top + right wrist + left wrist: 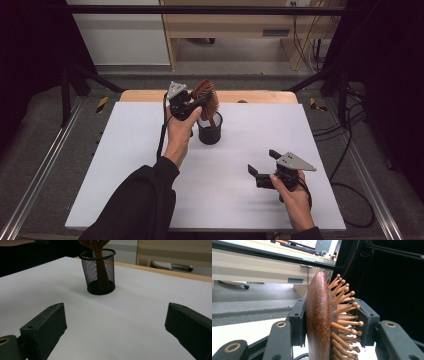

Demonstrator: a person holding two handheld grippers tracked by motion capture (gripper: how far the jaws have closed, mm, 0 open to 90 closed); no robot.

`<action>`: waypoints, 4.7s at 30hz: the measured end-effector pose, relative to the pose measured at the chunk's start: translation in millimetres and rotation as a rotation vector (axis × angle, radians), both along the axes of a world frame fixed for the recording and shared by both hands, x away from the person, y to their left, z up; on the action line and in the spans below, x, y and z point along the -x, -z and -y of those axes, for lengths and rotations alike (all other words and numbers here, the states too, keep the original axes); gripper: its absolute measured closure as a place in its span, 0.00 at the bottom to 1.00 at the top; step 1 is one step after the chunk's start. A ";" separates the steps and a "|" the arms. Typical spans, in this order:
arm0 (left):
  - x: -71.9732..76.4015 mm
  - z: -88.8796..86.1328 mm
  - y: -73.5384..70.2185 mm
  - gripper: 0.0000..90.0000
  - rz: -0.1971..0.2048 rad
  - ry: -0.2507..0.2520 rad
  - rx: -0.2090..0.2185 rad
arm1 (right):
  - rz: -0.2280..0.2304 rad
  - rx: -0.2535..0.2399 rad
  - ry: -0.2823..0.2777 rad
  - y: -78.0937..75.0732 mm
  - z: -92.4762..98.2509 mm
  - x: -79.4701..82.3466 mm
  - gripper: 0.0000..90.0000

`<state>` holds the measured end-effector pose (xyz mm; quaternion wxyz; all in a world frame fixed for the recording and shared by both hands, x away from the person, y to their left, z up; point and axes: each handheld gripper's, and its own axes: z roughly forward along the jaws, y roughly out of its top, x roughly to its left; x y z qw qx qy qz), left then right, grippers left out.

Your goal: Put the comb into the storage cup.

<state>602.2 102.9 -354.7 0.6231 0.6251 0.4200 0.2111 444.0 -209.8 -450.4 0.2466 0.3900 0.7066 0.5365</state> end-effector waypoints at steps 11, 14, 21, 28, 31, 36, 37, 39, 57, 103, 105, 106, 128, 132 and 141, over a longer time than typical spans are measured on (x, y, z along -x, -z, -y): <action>-3.1 -4.6 0.9 0.55 -0.006 0.001 -0.001 | -0.002 0.002 -0.002 0.1 -0.5 0.0 0.04; -4.1 -6.4 1.3 0.55 -0.009 0.002 -0.002 | -0.002 0.002 -0.003 0.2 -0.6 -0.1 0.04; -6.2 -10.6 2.2 0.54 -0.014 0.000 -0.007 | -0.003 0.004 -0.005 0.5 -1.1 0.0 0.04; -9.1 -15.0 3.4 0.53 -0.024 -0.006 -0.009 | -0.003 0.004 -0.004 0.6 -1.6 0.0 0.04; -10.5 -16.1 4.1 0.53 -0.025 -0.007 -0.011 | -0.004 0.004 -0.005 0.6 -1.5 0.0 0.04; -12.1 -17.8 4.9 0.52 -0.029 -0.011 -0.010 | -0.003 0.002 -0.005 0.5 -1.2 -0.1 0.04; -12.4 -18.0 5.1 0.52 -0.030 -0.012 -0.009 | -0.004 0.002 -0.005 0.6 -1.2 -0.1 0.04; -13.0 -18.7 5.4 0.52 -0.032 -0.013 -0.010 | -0.004 0.003 -0.006 0.6 -1.2 -0.1 0.04; -16.2 -23.0 7.4 0.49 -0.037 -0.021 -0.025 | -0.008 0.003 -0.009 0.9 -1.4 -0.3 0.04; -23.8 -33.1 13.5 0.45 -0.074 -0.060 -0.019 | -0.010 0.004 -0.015 1.1 -1.5 -0.4 0.04; -24.4 -33.8 13.9 0.45 -0.077 -0.060 -0.018 | -0.010 0.004 -0.016 1.3 -1.5 -0.6 0.04; -24.7 -34.4 14.2 0.45 -0.079 -0.062 -0.016 | -0.010 0.004 -0.016 1.3 -1.5 -0.6 0.04; -26.0 -37.2 17.3 0.41 -0.081 -0.075 -0.020 | -0.014 0.005 -0.023 1.7 -2.0 -0.7 0.04; -25.6 -37.1 17.2 0.40 -0.072 -0.077 -0.027 | -0.014 0.004 -0.023 1.6 -2.0 -0.6 0.04; -25.1 -34.2 17.4 0.33 -0.042 -0.077 -0.061 | -0.015 0.005 -0.023 1.7 -2.2 -0.7 0.04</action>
